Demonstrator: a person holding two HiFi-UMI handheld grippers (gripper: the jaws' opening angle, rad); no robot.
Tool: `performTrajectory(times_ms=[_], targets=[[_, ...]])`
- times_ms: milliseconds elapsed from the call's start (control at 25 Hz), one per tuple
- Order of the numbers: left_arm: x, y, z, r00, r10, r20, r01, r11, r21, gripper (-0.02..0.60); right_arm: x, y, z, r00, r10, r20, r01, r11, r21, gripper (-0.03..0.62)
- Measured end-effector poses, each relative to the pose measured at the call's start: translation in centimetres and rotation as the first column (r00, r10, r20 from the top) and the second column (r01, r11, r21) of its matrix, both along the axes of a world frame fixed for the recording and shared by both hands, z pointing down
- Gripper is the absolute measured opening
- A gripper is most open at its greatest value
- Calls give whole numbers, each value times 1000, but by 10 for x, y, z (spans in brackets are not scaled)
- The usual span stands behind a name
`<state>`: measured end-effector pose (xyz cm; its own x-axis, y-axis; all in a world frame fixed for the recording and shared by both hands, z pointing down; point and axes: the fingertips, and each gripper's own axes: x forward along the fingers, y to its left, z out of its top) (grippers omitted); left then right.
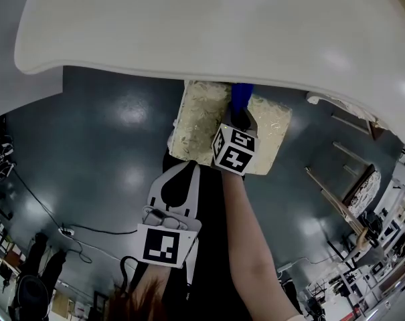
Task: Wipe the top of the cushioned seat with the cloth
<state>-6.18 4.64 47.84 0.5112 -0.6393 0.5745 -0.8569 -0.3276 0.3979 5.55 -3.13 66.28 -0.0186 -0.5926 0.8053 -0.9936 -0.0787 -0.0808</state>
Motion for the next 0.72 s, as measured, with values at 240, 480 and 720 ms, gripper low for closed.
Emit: performTrajectory(times_ms=[240, 480, 720], targets=[[-11, 0, 1, 1000, -19, 11, 19, 1000, -3, -2, -17, -4, 0, 1000, -25, 12, 25, 1000, 7, 61], [-24, -5, -1, 999, -47, 16, 47, 999, 1, -2, -35, -8, 0, 999, -45, 20, 45, 999, 5, 61], [-36, -11, -4, 997, -68, 21, 68, 998, 6, -2, -52, -12, -1, 997, -68, 30, 68, 998, 7, 61]])
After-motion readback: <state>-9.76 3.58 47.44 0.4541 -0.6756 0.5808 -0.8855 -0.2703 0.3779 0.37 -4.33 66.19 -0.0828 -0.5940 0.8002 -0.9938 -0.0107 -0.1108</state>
